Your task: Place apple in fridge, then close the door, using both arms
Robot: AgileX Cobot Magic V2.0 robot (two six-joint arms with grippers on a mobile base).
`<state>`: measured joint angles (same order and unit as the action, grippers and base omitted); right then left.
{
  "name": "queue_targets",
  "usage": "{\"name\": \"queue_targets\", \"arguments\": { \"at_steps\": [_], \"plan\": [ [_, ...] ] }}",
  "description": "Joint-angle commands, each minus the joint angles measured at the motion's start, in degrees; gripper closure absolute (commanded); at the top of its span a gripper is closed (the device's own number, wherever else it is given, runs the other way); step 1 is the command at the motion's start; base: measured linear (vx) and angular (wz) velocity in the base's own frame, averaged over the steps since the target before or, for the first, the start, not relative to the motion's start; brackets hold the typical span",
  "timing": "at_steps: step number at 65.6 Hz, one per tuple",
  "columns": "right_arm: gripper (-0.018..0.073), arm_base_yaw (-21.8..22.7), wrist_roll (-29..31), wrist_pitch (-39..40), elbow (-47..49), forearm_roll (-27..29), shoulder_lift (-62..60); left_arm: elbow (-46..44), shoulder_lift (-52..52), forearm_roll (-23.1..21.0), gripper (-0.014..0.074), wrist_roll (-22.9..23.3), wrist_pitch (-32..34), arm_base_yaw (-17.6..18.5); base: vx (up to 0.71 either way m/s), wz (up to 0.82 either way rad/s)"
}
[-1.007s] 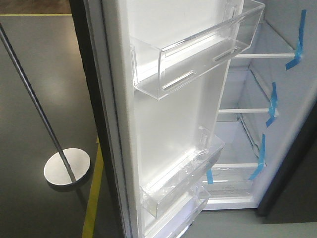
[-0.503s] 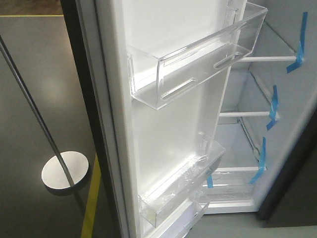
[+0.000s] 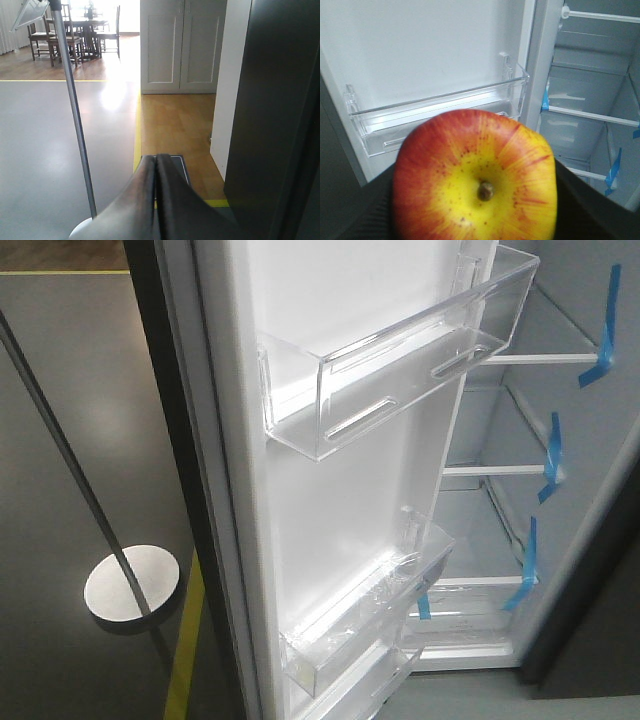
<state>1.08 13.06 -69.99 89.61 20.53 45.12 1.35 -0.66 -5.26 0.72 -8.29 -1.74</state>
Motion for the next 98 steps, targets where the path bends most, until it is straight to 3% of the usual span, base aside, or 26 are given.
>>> {"name": "queue_targets", "arguments": {
  "at_steps": [1,98],
  "plan": [
    [0.0464,0.0,0.4,4.6,1.4,0.8,0.5,-1.0,-0.9,-0.1,0.0603,0.6,4.6,0.1,0.0,0.01],
    [0.0464,0.0,0.4,4.6,1.4,0.9,0.5,-1.0,-0.9,-0.1,0.0603,0.6,4.6,0.1,0.0,0.0]
  ]
}}
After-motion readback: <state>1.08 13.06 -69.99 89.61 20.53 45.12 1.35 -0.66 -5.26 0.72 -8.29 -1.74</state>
